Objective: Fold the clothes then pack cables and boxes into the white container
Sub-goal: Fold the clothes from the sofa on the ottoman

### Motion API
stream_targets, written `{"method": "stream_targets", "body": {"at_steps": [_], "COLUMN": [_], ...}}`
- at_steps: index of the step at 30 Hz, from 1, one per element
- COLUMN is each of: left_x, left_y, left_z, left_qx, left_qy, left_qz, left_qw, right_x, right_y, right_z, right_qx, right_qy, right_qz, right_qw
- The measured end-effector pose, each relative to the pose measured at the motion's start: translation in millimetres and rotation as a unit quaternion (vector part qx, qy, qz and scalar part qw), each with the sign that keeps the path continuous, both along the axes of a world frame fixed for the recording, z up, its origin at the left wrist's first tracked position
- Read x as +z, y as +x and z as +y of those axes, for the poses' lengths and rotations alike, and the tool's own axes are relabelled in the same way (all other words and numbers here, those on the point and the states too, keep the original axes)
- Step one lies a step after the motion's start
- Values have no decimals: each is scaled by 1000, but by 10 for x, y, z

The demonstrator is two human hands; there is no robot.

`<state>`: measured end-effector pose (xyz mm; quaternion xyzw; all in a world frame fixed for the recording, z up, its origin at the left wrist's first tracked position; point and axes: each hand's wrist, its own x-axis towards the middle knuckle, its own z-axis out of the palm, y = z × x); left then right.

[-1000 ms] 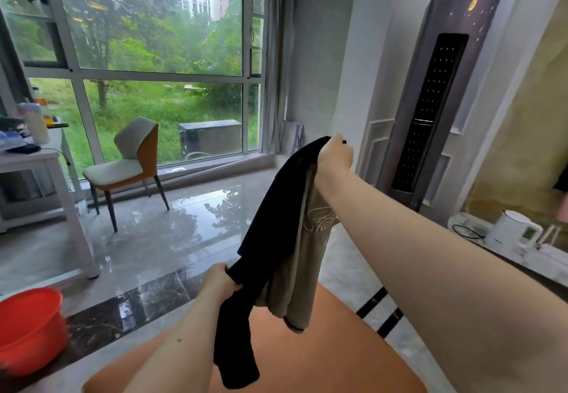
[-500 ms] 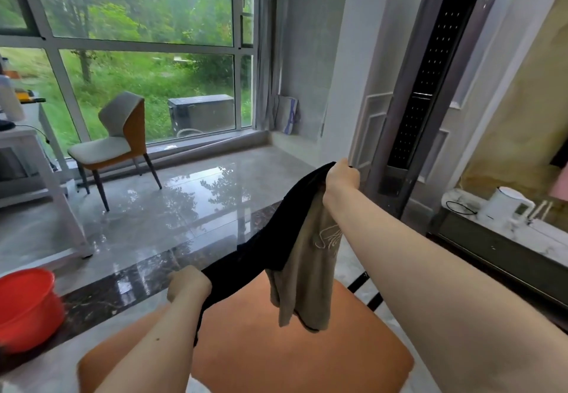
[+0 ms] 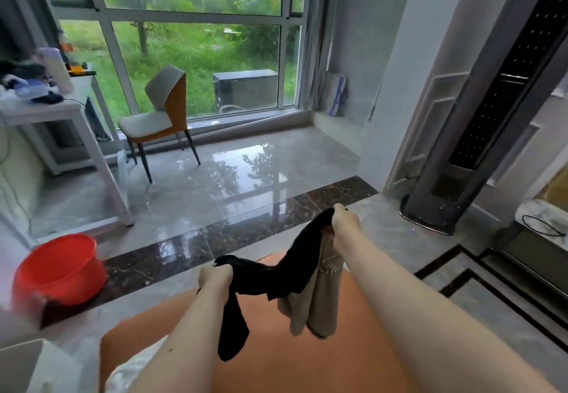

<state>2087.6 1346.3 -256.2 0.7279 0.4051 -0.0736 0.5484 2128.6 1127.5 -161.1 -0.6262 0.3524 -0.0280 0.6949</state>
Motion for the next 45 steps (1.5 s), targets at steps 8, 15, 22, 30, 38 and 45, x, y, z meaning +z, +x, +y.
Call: {"method": "stream_targets", "body": {"at_steps": [8, 15, 22, 30, 38, 45], "left_x": [249, -453, -2007, -2623, -2660, -2840], "left_y": [444, 141, -800, -1193, -1194, -945], "left_z": [-219, -103, -228, -309, -141, -195], "left_qx": [-23, -85, -276, -363, -300, 157], "left_qy": [138, 207, 227, 216, 128, -74], "left_qz": [-226, -241, 1, -6, -55, 168], "left_qw": [964, 944, 934, 906, 944, 970], "right_x": [-7, -838, -2586, -3364, -3716, -3797], "right_y": [307, -266, -1364, -1568, -1467, -1435], "right_z": [47, -219, -311, 564, 1097, 937], "right_qx": [84, 46, 182, 446, 450, 381], "right_qy": [-36, -104, -210, -253, -379, -257], "right_qz": [-99, -50, 229, 196, 130, 124], "right_qw": [991, 992, 933, 836, 798, 879]}}
